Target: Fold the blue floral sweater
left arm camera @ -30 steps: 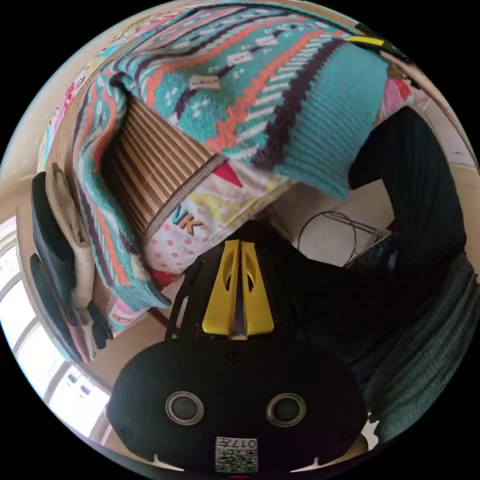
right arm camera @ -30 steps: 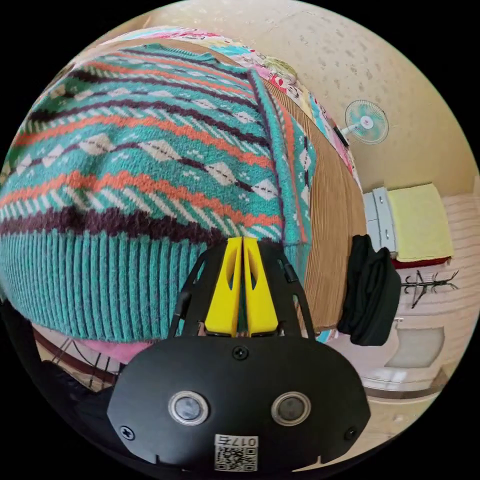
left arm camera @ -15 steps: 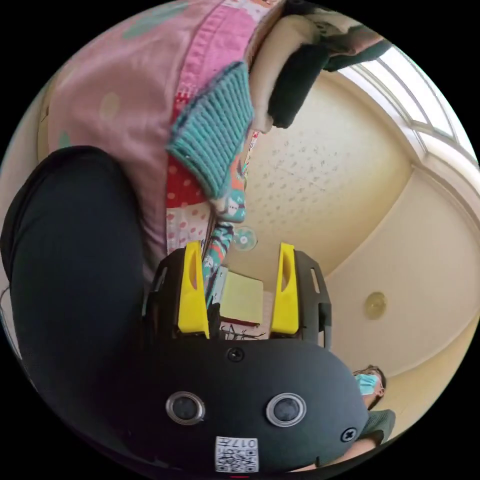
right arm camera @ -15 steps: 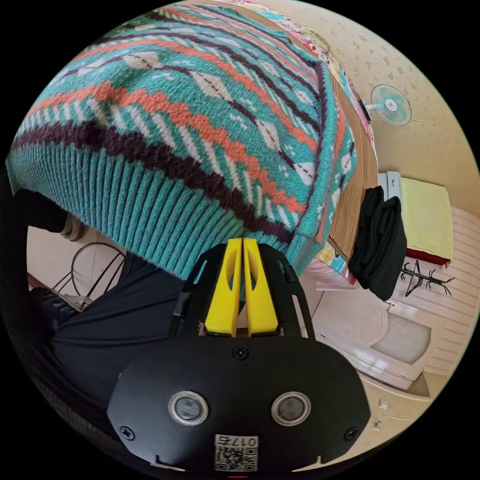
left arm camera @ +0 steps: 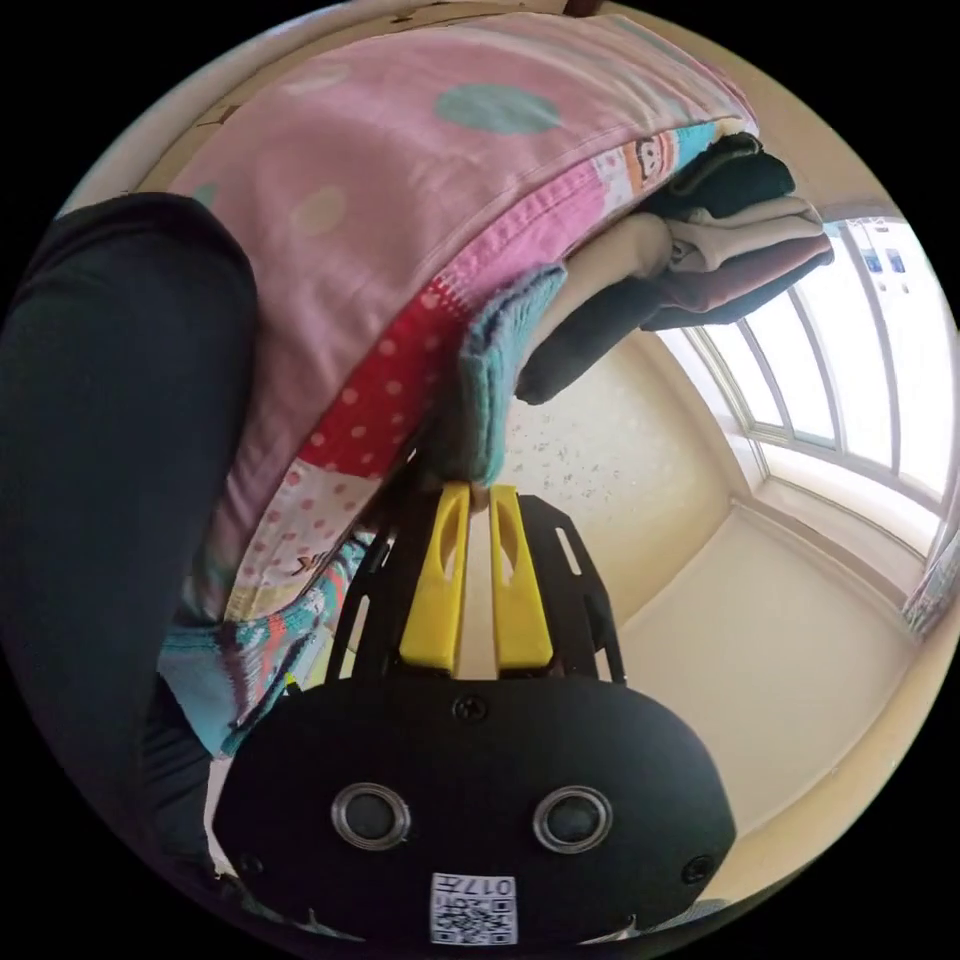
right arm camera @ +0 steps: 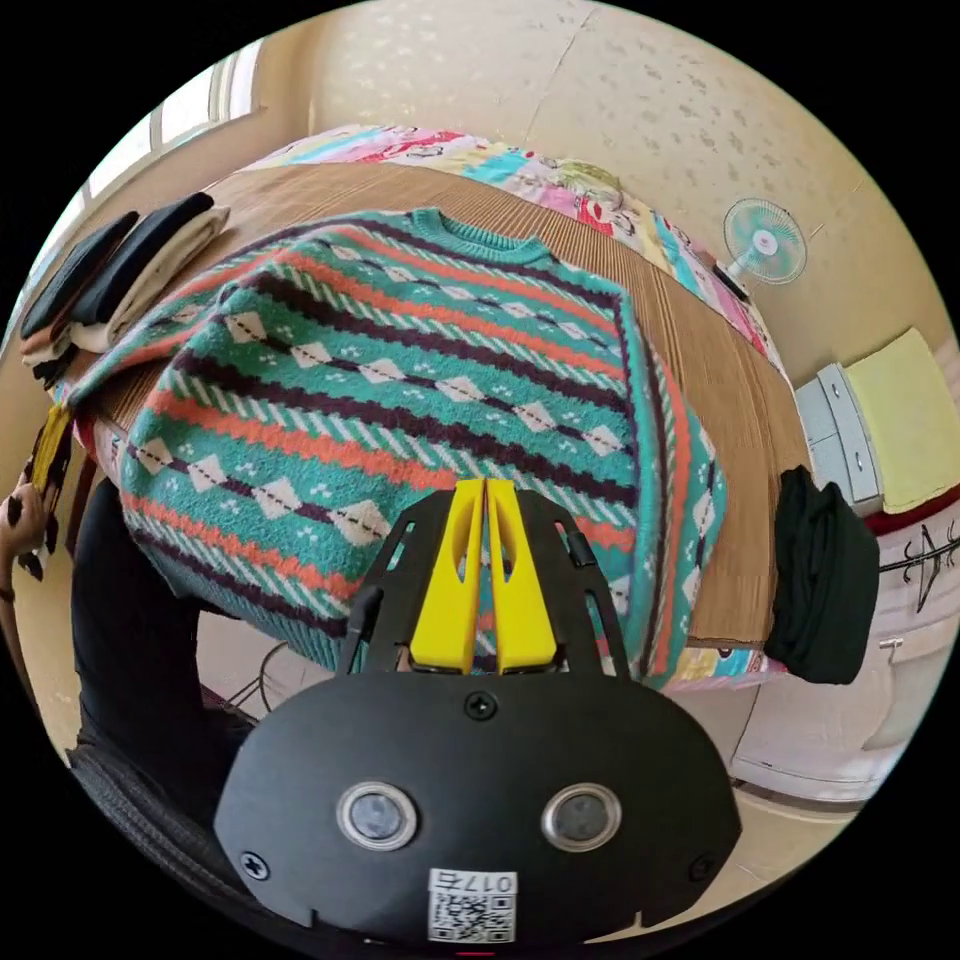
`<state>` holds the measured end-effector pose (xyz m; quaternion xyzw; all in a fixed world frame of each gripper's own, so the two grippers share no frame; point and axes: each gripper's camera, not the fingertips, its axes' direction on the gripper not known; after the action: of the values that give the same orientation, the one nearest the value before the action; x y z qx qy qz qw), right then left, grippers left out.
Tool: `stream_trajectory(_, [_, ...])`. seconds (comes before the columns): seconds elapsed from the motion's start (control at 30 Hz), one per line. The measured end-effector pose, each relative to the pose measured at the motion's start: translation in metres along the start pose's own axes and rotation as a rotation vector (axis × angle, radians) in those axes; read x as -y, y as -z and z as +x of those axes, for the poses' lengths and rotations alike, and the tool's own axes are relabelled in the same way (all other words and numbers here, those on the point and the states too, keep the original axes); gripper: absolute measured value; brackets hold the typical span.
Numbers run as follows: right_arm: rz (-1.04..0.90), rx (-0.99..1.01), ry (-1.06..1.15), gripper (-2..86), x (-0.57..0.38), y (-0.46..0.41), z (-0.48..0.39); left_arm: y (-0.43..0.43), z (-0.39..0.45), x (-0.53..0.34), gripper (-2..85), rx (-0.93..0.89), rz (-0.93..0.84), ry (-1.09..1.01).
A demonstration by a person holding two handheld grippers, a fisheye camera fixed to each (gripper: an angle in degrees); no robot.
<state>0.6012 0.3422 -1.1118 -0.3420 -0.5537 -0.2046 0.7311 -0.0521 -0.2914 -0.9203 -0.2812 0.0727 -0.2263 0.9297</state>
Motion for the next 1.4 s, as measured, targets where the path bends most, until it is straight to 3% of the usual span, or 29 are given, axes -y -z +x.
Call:
stream_trajectory(0.03, [-0.027,0.041,-0.034,0.4,-0.006,-0.028,0.009,-0.008,0.024,-0.007,3.9,0.035,-0.026,-0.059])
stream_trajectory(0.17, [0.406,0.167,-0.199,0.4,-0.09,-0.028,0.042,-0.054,0.107,-0.04,3.9,0.174,-0.08,-0.375])
stream_trajectory(0.23, [0.434,0.248,-0.228,0.4,-0.104,-0.026,0.061,-0.112,0.148,-0.083,3.8,0.241,-0.135,-0.623])
stream_trajectory(0.37, [0.458,0.454,-0.26,0.4,-0.123,-0.021,0.106,-0.233,0.153,-0.175,4.0,0.273,-0.306,-0.886])
stream_trajectory(0.47, [0.467,0.542,-0.278,0.3,-0.133,-0.017,0.127,-0.339,0.102,-0.268,4.9,0.24,-0.551,-0.993])
stream_trajectory(0.53, [0.468,0.522,-0.273,0.3,-0.135,-0.01,0.128,-0.413,0.028,-0.34,8.9,0.273,-0.831,-0.994])
stream_trajectory(0.63, [0.469,0.522,-0.271,0.3,-0.138,-0.001,0.135,-0.444,-0.082,-0.408,12.5,0.326,-1.093,-1.009])
stream_trajectory(0.7, [0.471,0.56,-0.276,0.3,-0.14,0.002,0.143,-0.427,-0.146,-0.422,12.0,0.391,-1.158,-0.983])
stream_trajectory(0.83, [0.485,0.677,-0.286,0.3,-0.143,0.007,0.165,-0.335,-0.266,-0.391,11.4,0.697,-1.096,-0.857])
stream_trajectory(0.97, [0.487,0.683,-0.285,0.3,-0.139,0.019,0.169,-0.248,-0.275,-0.342,11.3,0.885,-0.879,-0.892])
stream_trajectory(1.03, [0.487,0.683,-0.286,0.3,-0.136,0.024,0.17,-0.204,-0.248,-0.33,11.3,1.004,-0.681,-1.038])
stream_trajectory(1.17, [0.482,0.685,-0.288,0.3,-0.126,0.035,0.171,-0.179,-0.244,-0.344,13.4,1.099,-0.672,-1.22])
stream_trajectory(1.3, [0.471,0.676,-0.295,0.3,-0.113,0.046,0.169,-0.151,-0.263,-0.347,11.1,1.116,-0.583,-1.219])
stream_trajectory(1.4, [0.443,0.69,-0.358,0.3,-0.1,0.055,0.169,-0.147,-0.298,-0.334,7.7,1.17,-0.633,-1.149])
